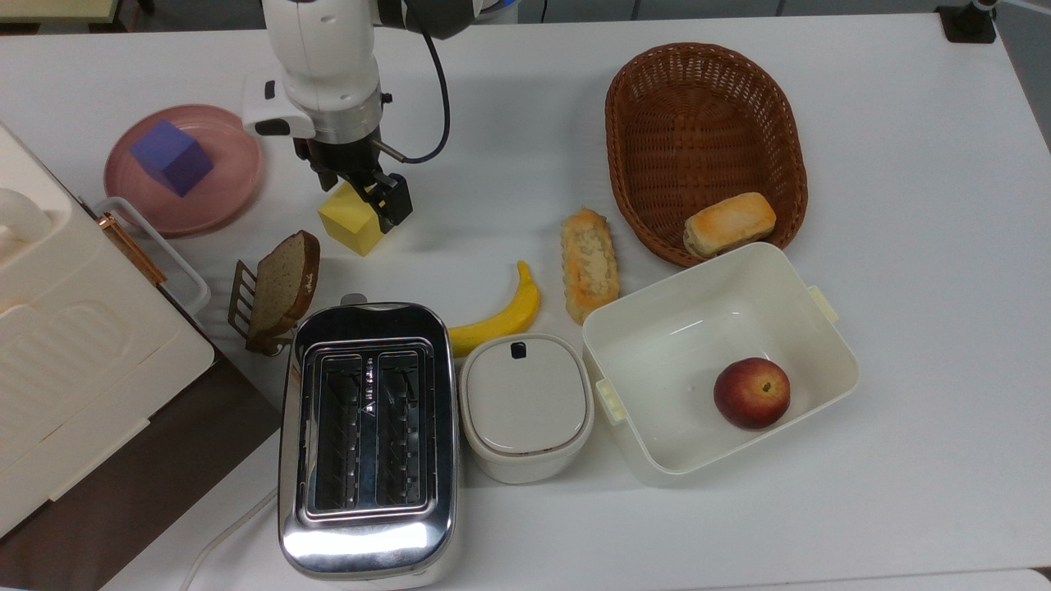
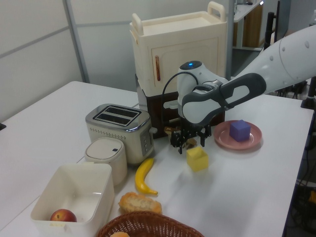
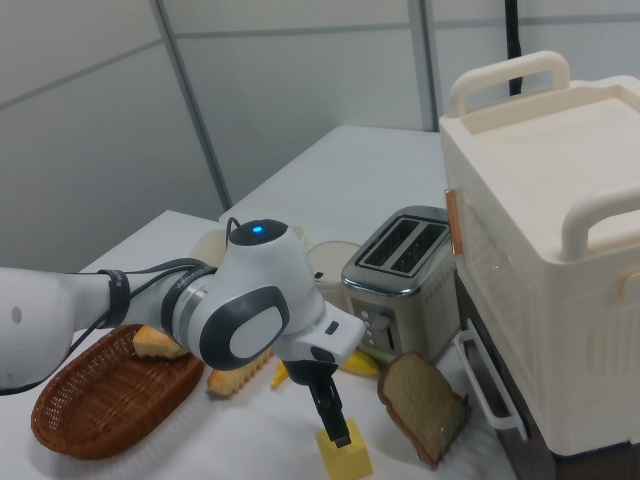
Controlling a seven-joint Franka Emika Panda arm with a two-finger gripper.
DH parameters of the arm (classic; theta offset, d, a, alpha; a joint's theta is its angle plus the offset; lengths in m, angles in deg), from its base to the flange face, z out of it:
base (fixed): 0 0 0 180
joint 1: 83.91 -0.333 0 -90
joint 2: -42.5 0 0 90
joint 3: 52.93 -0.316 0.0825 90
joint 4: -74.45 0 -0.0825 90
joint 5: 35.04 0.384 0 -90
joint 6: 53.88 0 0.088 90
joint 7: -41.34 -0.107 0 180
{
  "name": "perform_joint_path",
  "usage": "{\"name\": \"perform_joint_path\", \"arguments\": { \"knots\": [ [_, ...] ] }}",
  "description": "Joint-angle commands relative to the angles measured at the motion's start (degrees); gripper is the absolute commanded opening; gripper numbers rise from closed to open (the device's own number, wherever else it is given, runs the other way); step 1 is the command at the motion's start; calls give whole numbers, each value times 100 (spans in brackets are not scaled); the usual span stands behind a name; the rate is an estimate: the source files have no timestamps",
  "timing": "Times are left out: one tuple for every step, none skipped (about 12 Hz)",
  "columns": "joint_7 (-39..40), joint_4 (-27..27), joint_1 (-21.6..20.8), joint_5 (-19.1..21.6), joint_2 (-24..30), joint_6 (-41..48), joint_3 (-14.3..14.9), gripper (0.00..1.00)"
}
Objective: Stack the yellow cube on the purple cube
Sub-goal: 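Lower the open gripper around the yellow cube and close it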
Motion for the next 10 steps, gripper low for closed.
{"name": "perform_joint_path", "arguments": {
  "knots": [
    [-30,106,-38,20,-36,-91,39,100],
    [-21,124,-21,12,-36,-82,39,100],
    [-21,142,-20,3,-45,-82,39,100],
    [-12,151,-3,3,-36,-82,48,100],
    [-12,151,-3,3,-36,-73,48,100],
    [-12,159,-3,3,-45,-73,57,100],
    [-12,160,-11,-32,-53,-73,126,100],
    [-12,160,-12,-32,-62,-64,153,100],
    [5,160,-12,-32,-62,-64,197,100],
    [23,160,-12,-32,-80,-73,215,100]
  ]
}}
